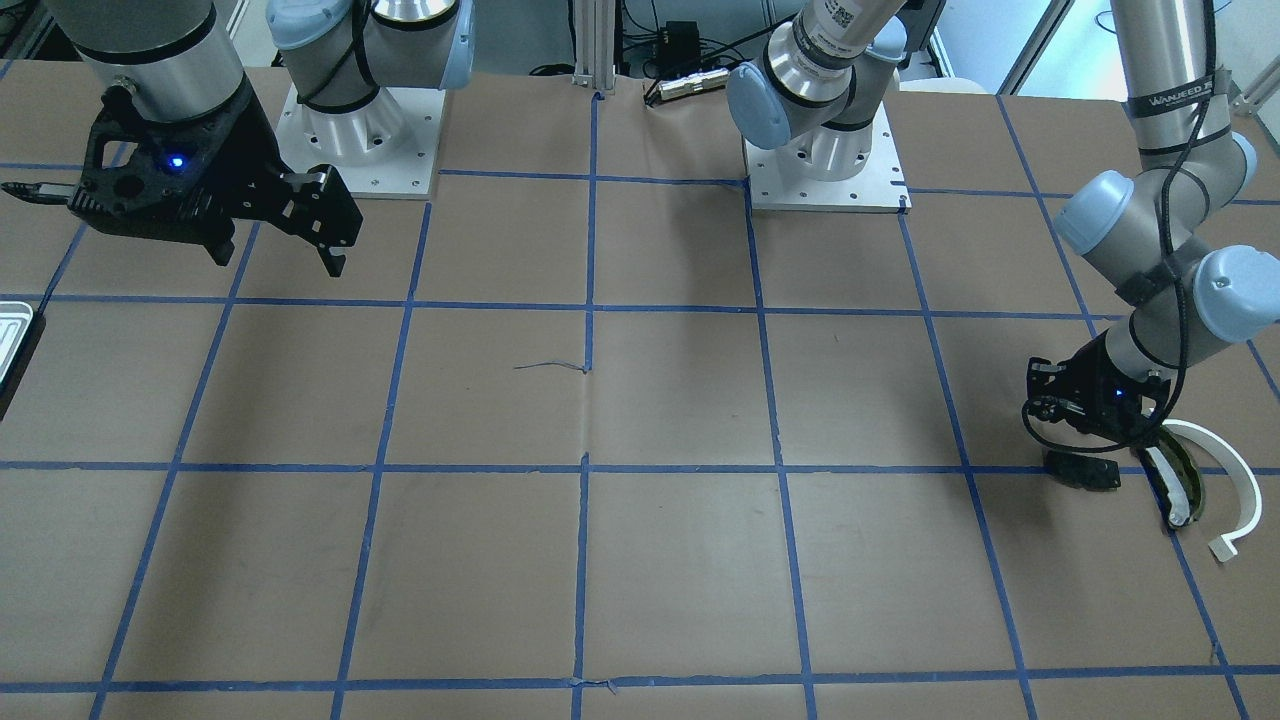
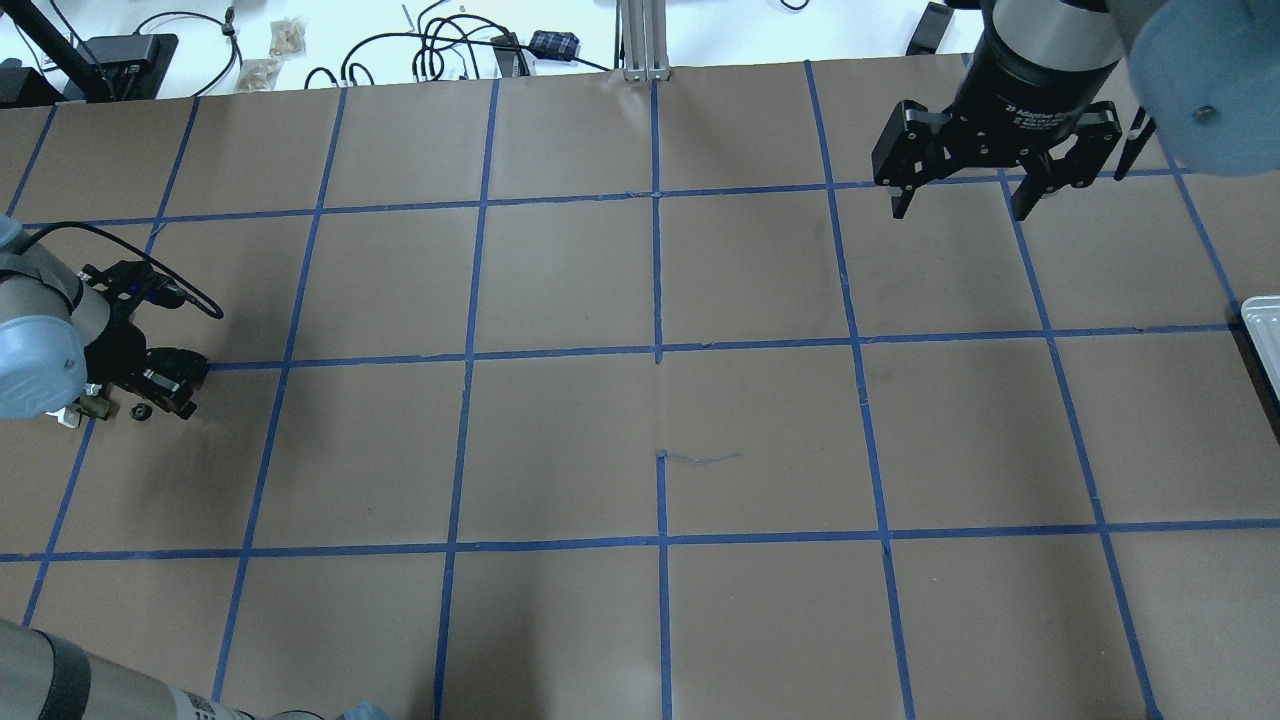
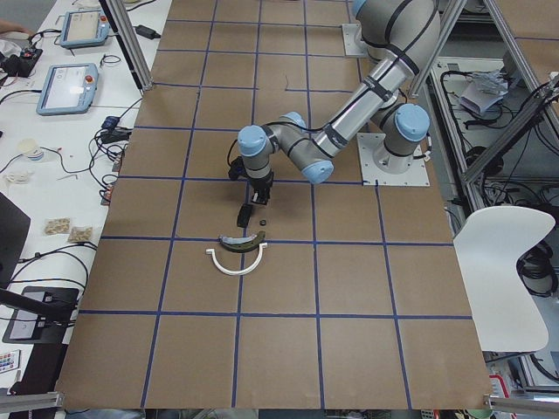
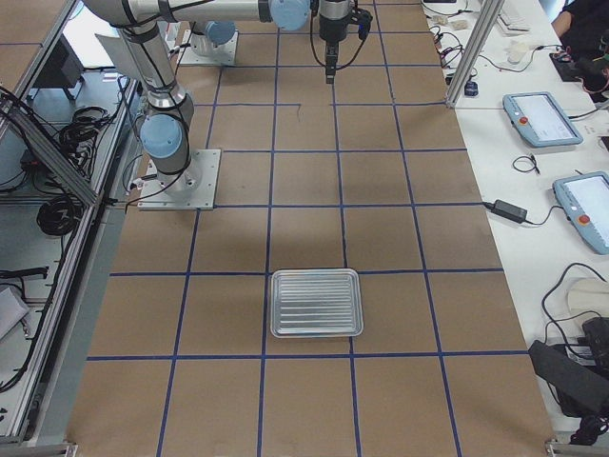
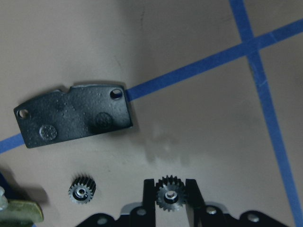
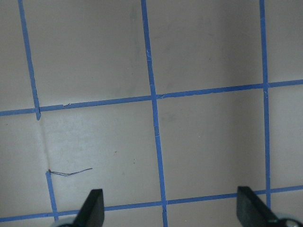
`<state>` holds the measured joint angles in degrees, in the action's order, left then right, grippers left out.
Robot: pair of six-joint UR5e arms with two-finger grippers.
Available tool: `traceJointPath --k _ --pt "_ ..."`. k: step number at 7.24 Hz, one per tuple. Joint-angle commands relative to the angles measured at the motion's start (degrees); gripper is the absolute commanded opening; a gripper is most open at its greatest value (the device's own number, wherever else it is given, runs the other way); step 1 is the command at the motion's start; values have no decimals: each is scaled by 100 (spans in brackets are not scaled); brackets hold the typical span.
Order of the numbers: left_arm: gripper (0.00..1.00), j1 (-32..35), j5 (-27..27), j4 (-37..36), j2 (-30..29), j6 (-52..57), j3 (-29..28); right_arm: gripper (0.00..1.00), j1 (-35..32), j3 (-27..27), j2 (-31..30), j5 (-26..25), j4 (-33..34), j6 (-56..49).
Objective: Place bearing gear from tray to pile
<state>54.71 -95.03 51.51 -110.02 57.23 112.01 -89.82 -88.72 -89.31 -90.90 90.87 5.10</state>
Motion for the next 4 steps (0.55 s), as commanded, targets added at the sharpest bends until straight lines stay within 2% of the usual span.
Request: traceJointPath --k 1,4 --pt "0 -144 -33 -114 -29 17 -13 100 0 12 1 2 1 0" --pt "0 -312 -24 -342 -160 210 -48 100 0 21 -8 2 1 0"
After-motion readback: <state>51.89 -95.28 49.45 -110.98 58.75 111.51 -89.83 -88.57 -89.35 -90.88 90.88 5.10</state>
